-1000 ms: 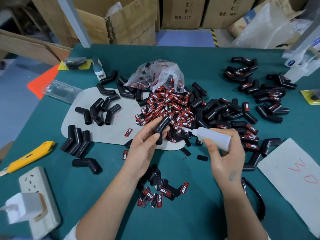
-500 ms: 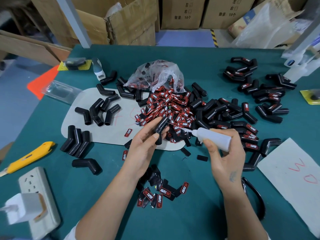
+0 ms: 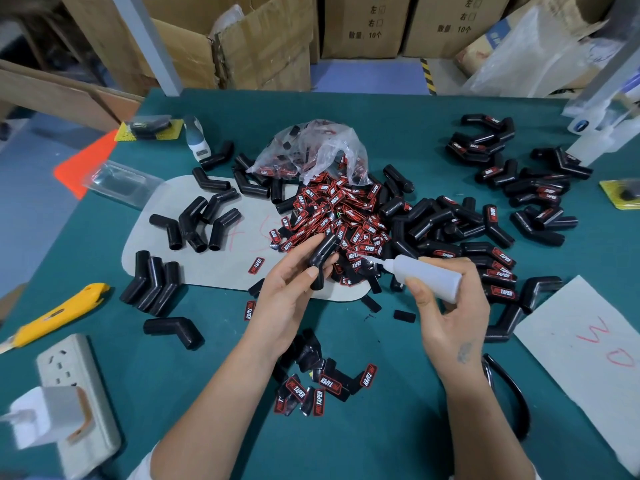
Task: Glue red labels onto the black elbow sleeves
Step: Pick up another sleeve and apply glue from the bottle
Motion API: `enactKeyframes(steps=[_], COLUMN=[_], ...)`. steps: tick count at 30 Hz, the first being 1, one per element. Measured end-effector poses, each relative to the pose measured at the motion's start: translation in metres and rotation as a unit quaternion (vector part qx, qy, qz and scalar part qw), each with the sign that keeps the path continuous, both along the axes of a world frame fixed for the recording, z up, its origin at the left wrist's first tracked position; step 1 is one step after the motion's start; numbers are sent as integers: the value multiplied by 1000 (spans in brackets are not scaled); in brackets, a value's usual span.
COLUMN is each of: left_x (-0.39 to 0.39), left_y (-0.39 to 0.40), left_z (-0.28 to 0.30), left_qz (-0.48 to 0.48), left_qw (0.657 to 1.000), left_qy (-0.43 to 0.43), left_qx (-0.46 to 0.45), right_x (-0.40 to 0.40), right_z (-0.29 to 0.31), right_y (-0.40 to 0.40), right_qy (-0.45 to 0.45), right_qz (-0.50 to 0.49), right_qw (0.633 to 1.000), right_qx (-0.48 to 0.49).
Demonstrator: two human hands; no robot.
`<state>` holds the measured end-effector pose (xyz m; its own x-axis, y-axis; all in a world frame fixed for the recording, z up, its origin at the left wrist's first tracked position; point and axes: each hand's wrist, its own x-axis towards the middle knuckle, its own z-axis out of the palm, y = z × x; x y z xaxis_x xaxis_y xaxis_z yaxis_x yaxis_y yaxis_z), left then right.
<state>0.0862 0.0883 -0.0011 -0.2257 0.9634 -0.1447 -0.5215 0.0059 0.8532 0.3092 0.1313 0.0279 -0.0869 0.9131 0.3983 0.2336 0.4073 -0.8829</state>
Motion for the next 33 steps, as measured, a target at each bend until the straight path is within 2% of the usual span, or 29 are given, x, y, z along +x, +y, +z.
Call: enactKeyframes(steps=[33], left_x=[-3], left_y=[1], left_z=[-8], left_qz=[-7], left_qw=[1000], left_qy=[-13], left_qx=[16], right_x=[0], right_z=[2], right_y=[0], right_qy=[-2], right_qz=[5], right_qw=[1000], right_qx=[16])
